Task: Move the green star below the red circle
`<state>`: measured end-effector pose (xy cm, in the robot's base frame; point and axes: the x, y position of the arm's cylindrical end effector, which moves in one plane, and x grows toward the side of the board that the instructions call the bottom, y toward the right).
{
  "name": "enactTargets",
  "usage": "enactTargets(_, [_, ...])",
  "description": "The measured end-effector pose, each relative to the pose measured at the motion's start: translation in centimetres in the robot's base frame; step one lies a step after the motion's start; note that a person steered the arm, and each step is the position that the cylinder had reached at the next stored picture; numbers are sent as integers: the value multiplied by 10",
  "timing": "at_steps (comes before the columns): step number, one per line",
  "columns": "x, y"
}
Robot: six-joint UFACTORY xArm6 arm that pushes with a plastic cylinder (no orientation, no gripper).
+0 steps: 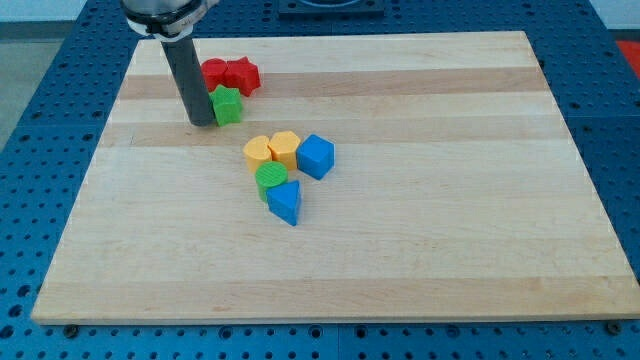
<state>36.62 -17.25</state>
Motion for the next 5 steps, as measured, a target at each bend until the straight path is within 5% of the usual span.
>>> enactTargets(4, [22,-2])
enactTargets(5, [27,44])
